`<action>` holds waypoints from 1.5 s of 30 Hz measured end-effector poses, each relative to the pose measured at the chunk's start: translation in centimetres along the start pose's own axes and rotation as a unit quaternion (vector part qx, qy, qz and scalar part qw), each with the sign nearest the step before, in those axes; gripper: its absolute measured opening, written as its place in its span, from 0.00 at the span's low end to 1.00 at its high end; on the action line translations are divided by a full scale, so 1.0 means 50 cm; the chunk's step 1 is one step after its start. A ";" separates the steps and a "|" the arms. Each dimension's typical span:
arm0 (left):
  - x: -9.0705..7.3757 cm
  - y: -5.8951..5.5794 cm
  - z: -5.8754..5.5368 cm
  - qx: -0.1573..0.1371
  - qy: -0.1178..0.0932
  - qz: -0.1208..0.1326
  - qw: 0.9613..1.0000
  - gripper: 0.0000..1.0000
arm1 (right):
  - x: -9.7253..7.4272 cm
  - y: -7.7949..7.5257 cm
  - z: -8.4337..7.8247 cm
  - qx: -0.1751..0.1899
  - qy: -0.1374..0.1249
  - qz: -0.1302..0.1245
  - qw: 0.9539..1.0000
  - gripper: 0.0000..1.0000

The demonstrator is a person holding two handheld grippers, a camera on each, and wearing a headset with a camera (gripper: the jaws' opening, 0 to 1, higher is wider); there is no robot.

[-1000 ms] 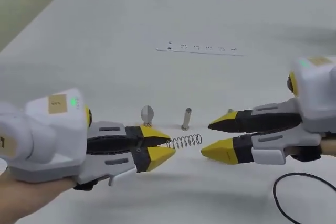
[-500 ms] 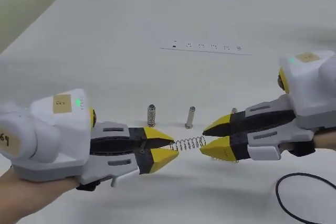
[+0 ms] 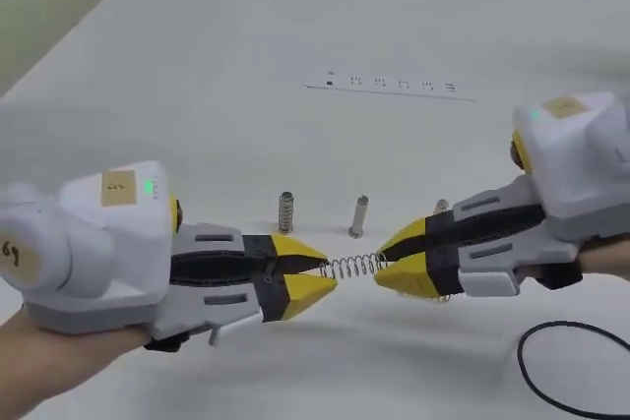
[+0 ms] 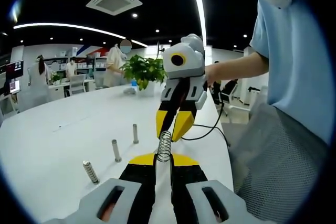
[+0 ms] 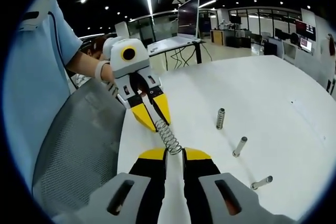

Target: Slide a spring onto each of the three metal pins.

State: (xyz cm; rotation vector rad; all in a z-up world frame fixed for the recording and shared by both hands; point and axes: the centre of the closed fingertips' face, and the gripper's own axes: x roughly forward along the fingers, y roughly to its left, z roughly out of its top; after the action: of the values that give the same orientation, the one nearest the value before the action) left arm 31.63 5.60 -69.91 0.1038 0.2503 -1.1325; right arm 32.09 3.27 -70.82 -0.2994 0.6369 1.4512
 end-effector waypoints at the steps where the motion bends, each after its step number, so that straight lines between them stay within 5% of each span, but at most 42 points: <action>1: 0.000 -0.001 0.000 0.000 0.000 -0.001 1.000 0.02 | 0.000 0.000 0.000 0.000 0.000 0.001 1.000 0.09; 17: 0.003 0.003 -0.006 0.001 0.005 -0.003 1.000 0.02 | -0.008 0.001 0.014 -0.034 0.020 0.000 0.999 0.09; 45: 0.004 0.009 -0.018 0.003 0.015 0.000 1.000 0.02 | 0.006 0.033 0.091 -0.108 0.028 0.013 0.994 0.08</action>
State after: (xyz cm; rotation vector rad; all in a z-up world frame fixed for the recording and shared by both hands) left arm 31.98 5.80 -70.84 0.1260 0.2744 -1.1323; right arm 31.49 6.24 -67.05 -0.5050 0.5309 1.5449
